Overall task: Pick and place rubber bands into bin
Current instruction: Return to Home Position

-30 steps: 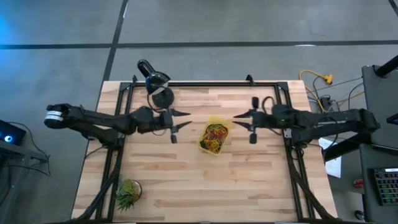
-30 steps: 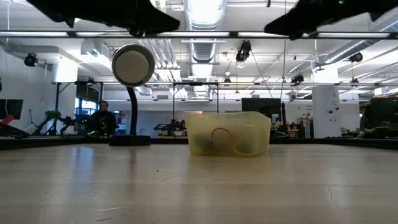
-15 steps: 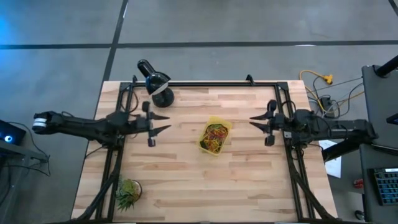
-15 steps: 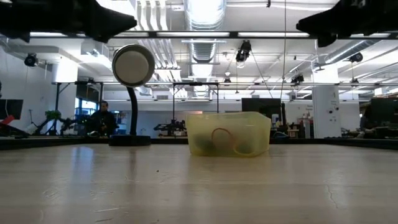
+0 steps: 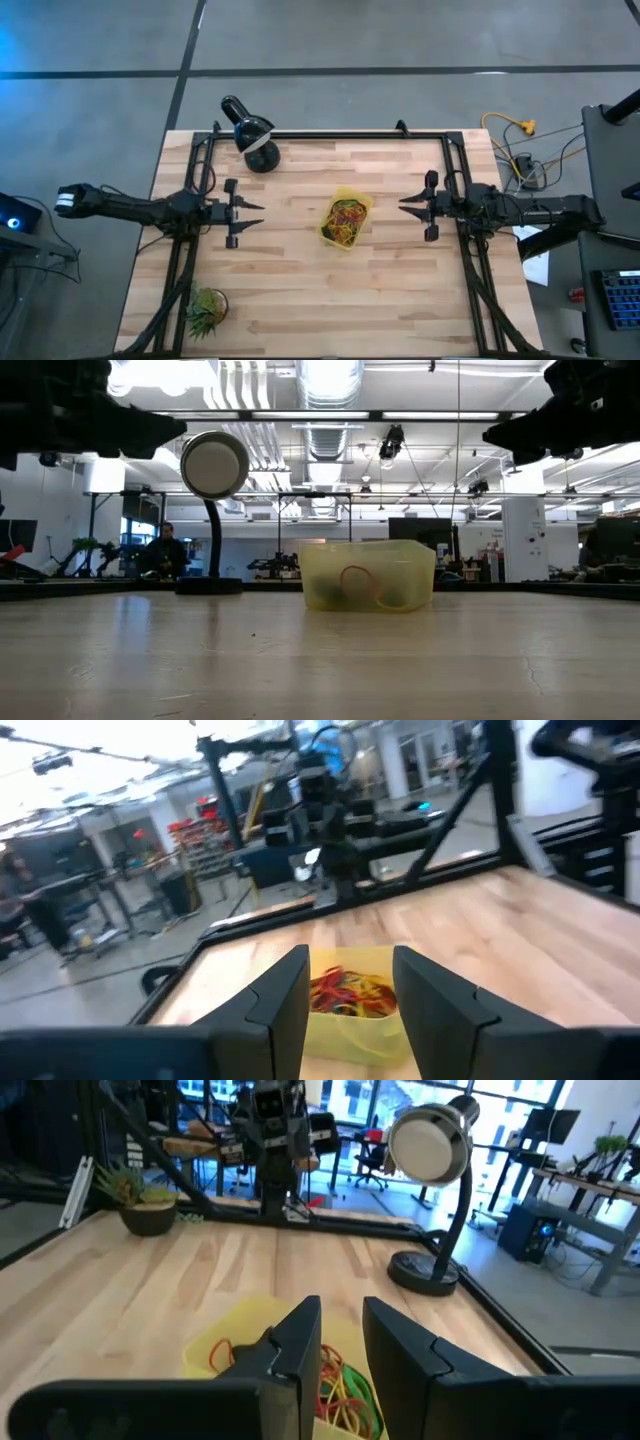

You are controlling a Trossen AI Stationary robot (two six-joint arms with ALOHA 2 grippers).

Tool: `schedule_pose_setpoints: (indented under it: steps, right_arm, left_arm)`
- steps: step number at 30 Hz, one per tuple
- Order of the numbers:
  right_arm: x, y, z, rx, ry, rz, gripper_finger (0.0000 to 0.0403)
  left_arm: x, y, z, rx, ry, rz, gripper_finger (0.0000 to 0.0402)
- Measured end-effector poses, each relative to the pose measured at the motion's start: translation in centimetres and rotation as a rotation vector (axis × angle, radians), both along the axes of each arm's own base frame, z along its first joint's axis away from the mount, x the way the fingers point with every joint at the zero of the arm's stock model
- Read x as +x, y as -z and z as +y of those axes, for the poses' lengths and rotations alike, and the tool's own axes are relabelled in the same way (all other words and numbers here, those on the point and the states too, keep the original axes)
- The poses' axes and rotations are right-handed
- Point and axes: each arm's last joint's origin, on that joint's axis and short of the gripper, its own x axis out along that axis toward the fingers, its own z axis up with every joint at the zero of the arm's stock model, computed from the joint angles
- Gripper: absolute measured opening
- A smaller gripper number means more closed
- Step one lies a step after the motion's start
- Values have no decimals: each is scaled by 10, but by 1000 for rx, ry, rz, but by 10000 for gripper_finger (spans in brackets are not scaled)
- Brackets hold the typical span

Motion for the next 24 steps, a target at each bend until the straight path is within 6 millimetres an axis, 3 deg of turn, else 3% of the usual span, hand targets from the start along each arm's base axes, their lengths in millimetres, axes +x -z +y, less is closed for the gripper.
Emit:
schedule_pose_setpoints:
  steps: [6,24]
  right_arm:
    - [-5,3,0,-8,-10,-47,73]
    - [-17,28,1,15,-16,-134,73]
  left_arm:
    - [-12,12,0,-2,19,-50,130]
    - [-27,14,-2,17,96,-50,130]
